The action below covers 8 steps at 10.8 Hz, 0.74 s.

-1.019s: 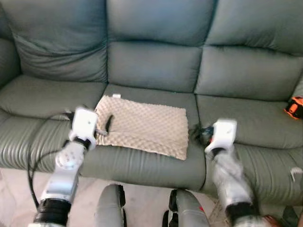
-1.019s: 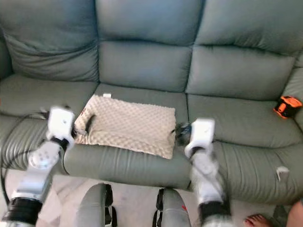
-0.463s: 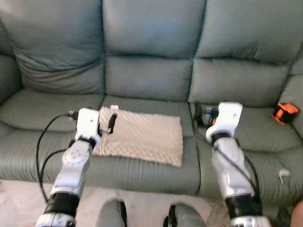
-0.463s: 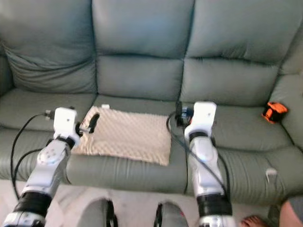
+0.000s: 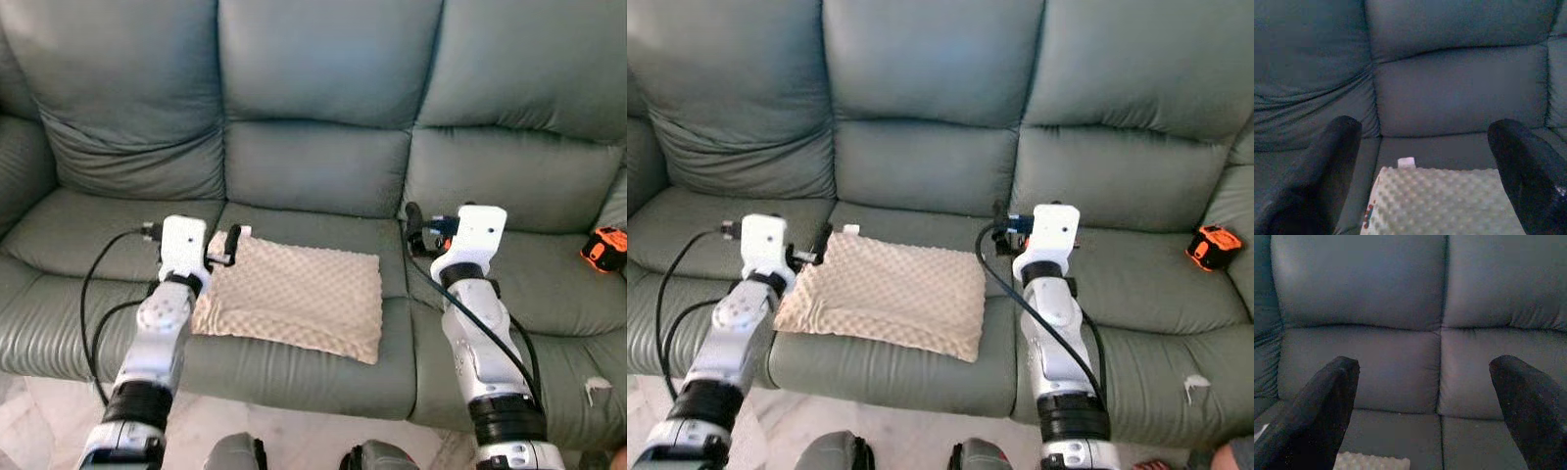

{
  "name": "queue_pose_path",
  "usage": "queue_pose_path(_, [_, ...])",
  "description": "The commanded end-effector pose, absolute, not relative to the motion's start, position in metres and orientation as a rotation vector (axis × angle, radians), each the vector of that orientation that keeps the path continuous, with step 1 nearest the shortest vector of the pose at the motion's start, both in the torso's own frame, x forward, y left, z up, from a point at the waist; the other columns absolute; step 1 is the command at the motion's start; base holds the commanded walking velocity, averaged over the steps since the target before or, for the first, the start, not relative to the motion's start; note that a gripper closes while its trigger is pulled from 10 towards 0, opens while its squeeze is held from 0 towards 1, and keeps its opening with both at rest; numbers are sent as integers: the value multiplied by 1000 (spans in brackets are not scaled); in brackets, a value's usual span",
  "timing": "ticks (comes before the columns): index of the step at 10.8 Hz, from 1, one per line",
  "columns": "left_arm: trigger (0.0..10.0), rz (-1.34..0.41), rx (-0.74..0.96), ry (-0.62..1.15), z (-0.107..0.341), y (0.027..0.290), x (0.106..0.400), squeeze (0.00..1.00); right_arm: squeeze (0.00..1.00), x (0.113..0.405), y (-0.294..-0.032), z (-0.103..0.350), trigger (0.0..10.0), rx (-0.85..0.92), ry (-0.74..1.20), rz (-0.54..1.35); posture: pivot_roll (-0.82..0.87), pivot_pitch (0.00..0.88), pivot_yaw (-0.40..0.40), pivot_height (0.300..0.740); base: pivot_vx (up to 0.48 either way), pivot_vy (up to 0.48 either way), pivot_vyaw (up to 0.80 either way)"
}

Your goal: Move the pillow to the sofa

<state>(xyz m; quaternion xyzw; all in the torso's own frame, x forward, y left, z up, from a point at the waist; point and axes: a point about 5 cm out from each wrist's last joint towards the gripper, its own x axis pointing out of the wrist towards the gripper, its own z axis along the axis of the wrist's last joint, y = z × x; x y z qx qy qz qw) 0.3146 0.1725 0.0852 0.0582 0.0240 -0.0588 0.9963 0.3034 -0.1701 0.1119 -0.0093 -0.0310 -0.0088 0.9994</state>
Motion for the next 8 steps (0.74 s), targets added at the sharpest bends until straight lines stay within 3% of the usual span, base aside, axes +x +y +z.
queue_pose_path(1, [10000, -97, 115, 53, 83, 176, 314, 0, 0, 303, -164, 112, 10000, -34, -61, 25, -66, 0, -4, 740, 0, 0, 800])
queue_pose_path(8, [10000, -99, 108, 59, 79, 176, 314, 0, 0, 305, -156, 112, 10000, -16, -56, 96, -67, 0, -5, 740, 0, 0, 792])
